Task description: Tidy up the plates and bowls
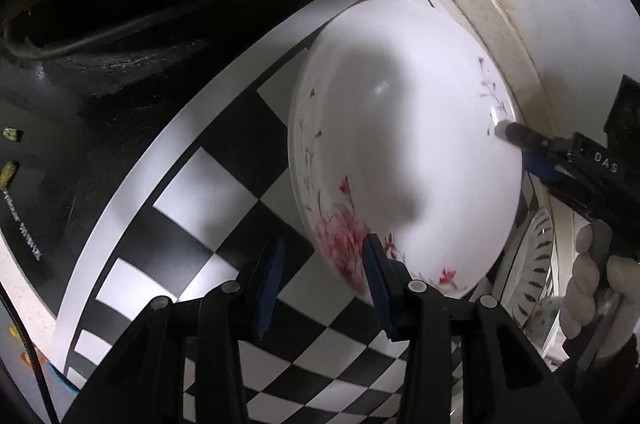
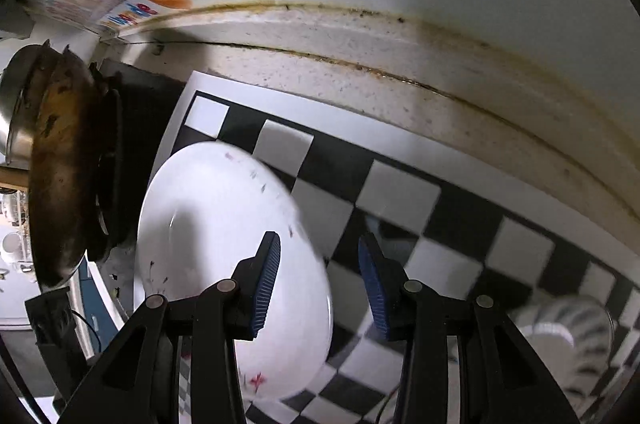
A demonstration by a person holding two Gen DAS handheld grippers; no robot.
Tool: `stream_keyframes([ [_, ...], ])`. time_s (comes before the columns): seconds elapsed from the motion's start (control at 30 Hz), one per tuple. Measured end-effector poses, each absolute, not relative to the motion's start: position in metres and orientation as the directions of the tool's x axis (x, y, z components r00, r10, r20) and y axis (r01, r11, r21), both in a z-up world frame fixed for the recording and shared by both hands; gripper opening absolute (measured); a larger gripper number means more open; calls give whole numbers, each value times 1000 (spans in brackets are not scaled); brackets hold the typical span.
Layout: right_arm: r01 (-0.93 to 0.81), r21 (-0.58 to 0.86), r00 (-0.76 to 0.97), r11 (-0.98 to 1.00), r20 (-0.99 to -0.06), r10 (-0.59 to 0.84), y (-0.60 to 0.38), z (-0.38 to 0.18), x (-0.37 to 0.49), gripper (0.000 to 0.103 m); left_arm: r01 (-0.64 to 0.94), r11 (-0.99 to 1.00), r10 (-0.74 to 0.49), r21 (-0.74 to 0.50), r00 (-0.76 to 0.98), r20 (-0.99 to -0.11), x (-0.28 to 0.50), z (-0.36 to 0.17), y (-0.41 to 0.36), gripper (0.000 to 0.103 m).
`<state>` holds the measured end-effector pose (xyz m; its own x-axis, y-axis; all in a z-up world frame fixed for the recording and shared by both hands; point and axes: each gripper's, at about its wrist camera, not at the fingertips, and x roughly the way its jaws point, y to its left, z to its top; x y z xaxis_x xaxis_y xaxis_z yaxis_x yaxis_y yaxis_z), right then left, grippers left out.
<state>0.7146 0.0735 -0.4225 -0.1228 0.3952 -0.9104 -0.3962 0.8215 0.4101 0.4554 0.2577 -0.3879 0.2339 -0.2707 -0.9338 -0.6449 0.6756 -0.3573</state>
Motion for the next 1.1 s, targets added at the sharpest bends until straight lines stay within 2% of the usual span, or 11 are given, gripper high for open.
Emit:
stream_keyframes([
  [0.13,-408,438,-168,801,-898,406,77,-437,725,37,-657,654,-271,-376,261,-927,459,-390,259,37],
  [0.23,-427,476,-208,769,-879,429,84,-444,730,26,-653,655,-253,-379,283,-925,465,-389,256,36],
  [0.27,-441,482,-221,757,-876,429,88,-446,729,19,-649,657,-253,-384,290,-923,466,-389,254,32],
  [0.43,-529,431,-205,731,-901,383,98,-439,719,18,-655,668,-206,-353,293,-934,465,-388,248,32],
  [0.7,-561,425,-173,711,-899,401,80,-423,690,13,-623,710,-162,-329,310,-937,454,-371,243,32],
  [1.1,-497,433,-45,752,-878,476,-4,-360,643,11,-473,818,-180,-325,326,-928,451,-322,182,32],
])
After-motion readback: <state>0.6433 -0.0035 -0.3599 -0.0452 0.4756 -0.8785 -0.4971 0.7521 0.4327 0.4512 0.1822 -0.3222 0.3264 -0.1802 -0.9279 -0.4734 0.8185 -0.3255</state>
